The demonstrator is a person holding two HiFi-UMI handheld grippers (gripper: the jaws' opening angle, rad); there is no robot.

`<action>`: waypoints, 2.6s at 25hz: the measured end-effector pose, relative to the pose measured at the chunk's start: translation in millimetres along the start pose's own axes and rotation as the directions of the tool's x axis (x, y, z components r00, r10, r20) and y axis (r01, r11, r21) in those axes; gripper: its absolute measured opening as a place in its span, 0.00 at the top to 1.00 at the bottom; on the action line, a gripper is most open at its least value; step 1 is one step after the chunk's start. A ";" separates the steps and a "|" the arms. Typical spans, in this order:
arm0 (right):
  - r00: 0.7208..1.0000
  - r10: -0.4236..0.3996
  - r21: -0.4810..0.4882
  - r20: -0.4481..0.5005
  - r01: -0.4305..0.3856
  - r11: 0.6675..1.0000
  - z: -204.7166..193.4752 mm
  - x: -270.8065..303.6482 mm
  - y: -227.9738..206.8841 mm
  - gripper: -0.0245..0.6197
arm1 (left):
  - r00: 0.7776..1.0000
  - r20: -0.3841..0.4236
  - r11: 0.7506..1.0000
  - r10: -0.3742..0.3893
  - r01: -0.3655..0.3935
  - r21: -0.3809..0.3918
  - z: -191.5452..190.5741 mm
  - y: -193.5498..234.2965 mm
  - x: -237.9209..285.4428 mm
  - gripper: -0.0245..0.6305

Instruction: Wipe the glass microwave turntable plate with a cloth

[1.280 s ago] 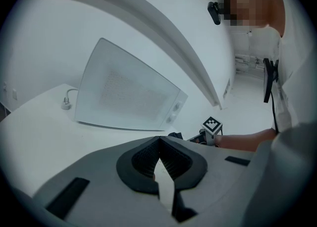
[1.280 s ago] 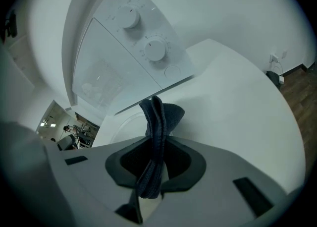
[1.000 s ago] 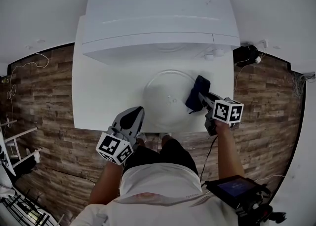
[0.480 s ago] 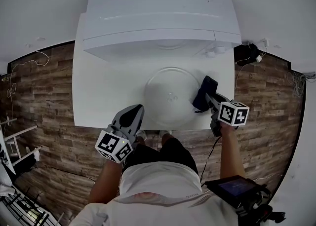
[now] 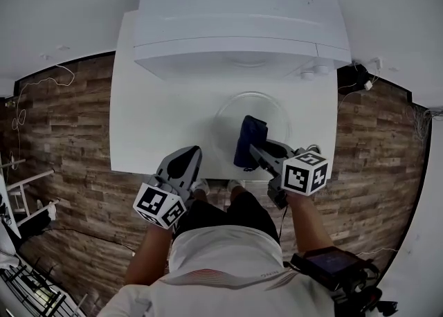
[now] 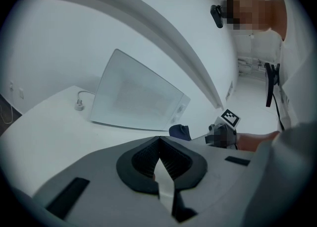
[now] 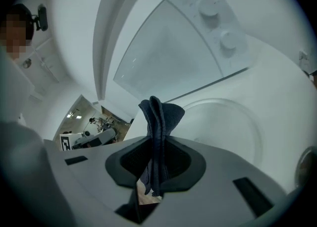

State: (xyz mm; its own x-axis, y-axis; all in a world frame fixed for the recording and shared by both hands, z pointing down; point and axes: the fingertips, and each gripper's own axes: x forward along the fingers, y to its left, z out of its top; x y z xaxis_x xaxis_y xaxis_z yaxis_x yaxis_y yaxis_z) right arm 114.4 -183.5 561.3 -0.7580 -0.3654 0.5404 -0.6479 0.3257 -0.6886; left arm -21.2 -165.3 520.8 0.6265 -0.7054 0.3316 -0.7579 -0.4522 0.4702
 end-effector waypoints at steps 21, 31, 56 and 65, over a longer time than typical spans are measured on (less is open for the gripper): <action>0.990 -0.064 0.124 -0.124 0.080 0.989 -59.9 61.3 -22.1 0.86 | 0.999 -0.019 0.998 -0.028 0.027 -0.057 -10.3 22.2 -21.4 0.95; 0.989 -0.115 0.170 -0.092 0.130 0.977 -63.0 21.5 -52.6 0.86 | 0.998 -0.035 0.998 -0.055 0.054 -0.042 -11.5 7.0 -10.0 0.95; 0.984 -0.177 0.270 -0.026 0.178 0.946 -42.4 -25.5 -98.0 0.86 | 0.996 -0.051 0.997 -0.073 0.071 -0.038 -22.0 -13.7 1.4 0.95; 0.973 -0.231 0.304 -0.010 0.223 0.926 -38.3 -53.2 -121.9 0.86 | 0.995 -0.056 0.996 -0.084 0.082 -0.029 -21.9 -20.2 8.3 0.95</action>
State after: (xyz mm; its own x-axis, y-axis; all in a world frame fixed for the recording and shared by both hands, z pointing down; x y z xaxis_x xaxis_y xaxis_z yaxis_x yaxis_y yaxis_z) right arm 230.8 -170.3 635.1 -0.5889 -0.4220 0.6893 -0.7459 -0.0447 -0.6646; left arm 3.2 -150.0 532.1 0.6969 -0.6332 0.3368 -0.6984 -0.4923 0.5195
